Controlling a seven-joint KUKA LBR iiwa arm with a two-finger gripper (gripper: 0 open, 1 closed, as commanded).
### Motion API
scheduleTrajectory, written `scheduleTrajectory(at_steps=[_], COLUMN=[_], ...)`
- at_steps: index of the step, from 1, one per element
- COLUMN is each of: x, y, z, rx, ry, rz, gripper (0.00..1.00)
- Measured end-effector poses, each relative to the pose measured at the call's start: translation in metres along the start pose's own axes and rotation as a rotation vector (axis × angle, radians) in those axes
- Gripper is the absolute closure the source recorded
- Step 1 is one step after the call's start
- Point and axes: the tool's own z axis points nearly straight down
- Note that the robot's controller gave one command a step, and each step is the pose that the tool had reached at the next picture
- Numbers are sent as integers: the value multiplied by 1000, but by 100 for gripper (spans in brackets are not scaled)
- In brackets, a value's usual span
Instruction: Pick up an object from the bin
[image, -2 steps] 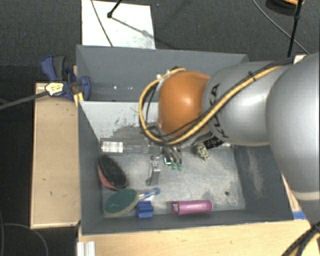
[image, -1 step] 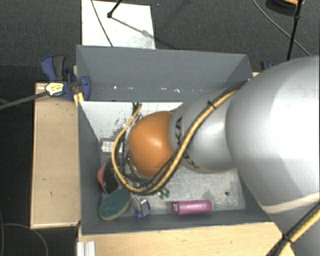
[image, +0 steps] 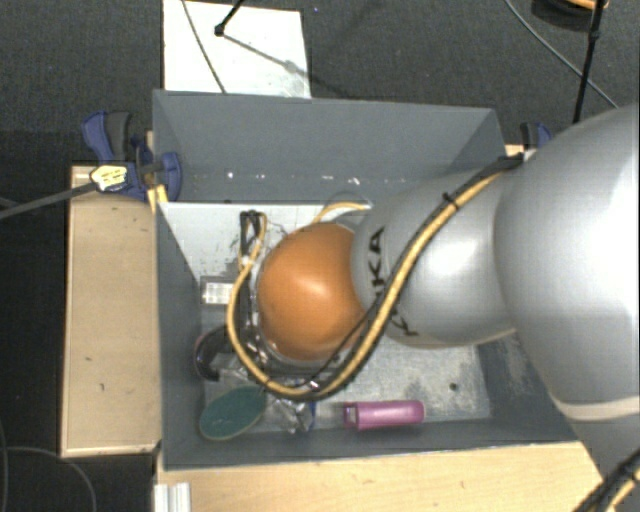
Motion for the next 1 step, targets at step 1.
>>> scheduleTrajectory(at_steps=[1], x=[2], y=[-10], z=[-14], rx=[-2], ry=[-3], rz=[125], gripper=[0])
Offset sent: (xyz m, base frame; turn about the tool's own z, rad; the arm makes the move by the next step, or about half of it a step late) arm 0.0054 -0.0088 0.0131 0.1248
